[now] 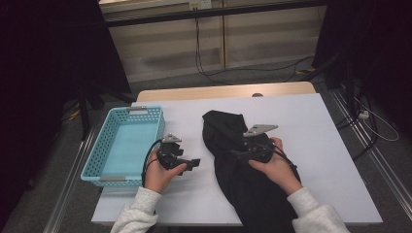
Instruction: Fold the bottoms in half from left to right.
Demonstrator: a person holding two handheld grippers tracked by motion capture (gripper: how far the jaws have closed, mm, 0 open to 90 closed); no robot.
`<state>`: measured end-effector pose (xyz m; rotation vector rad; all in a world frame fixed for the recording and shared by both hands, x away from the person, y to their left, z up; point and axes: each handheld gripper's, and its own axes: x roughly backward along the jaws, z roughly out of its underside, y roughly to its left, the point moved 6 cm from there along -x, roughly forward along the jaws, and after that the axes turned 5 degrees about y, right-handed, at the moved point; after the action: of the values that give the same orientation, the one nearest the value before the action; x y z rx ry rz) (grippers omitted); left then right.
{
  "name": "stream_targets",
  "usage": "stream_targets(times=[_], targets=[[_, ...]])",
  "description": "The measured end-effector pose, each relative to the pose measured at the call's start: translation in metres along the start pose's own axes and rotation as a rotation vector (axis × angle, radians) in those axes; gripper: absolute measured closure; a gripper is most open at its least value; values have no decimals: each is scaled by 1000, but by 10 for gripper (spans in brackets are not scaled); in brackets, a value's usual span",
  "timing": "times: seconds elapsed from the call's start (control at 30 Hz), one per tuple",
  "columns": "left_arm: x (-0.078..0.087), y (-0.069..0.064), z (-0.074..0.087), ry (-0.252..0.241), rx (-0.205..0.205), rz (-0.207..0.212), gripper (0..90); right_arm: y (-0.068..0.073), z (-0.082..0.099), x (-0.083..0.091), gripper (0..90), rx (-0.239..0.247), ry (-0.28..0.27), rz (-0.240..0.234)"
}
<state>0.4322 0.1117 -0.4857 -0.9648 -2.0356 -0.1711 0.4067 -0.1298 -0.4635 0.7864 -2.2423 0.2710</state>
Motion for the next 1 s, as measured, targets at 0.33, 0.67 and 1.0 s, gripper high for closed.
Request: stream_targets(times=[0.33, 0.67, 1.0], targets=[[-10, 3, -17, -17, 14, 11, 144, -21, 54, 33, 341, -83, 11, 66], [-22, -6, -32, -15, -10, 30, 145, -31, 93, 59, 362, -125, 57, 142], [-27, -13, -39, -6, -39, 39, 145, -37, 118, 82, 589, -194, 56, 144]])
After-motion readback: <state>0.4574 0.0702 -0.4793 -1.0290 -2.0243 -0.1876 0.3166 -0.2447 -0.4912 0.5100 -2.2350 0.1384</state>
